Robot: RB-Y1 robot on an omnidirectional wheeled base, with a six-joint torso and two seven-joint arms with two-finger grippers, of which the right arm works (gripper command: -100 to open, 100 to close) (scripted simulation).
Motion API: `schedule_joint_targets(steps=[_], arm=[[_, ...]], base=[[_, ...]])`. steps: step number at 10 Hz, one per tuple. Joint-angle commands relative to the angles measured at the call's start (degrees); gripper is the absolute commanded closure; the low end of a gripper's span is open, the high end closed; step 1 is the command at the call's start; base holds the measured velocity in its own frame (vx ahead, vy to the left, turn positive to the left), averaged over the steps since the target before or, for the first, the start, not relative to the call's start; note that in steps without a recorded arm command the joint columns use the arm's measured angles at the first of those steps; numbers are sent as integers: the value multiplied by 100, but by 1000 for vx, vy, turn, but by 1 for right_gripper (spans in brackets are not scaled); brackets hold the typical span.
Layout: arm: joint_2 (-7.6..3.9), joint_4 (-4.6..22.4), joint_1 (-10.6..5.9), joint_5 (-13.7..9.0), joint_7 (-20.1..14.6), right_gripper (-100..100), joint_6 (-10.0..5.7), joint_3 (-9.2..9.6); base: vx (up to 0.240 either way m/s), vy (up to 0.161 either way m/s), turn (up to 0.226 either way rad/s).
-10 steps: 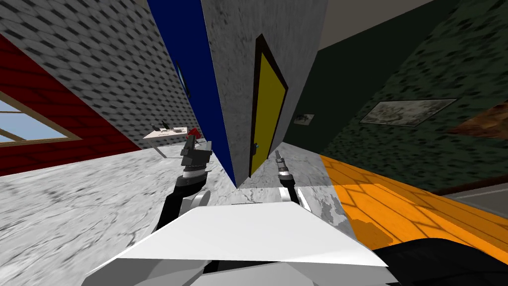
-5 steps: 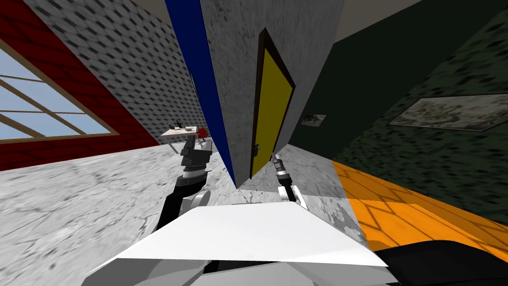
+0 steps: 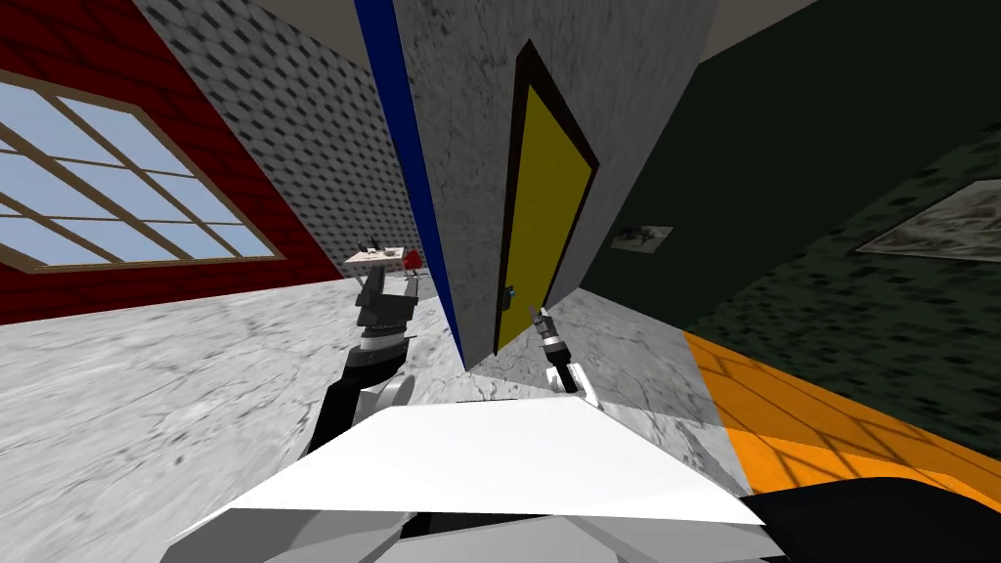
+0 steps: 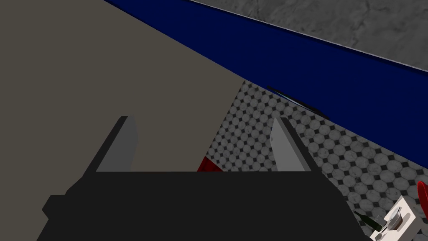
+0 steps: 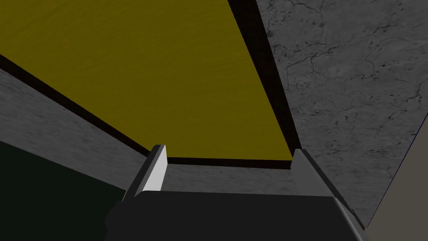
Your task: Pull the door open
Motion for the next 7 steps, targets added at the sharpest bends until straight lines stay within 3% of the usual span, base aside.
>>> schedule_joint_targets(steps=[1, 7], arm=[[8, 151, -88, 225, 121, -100, 59, -14], [77, 824, -396, 978, 554, -100, 122, -118]], base=[[34, -114, 159], [36, -124, 177]])
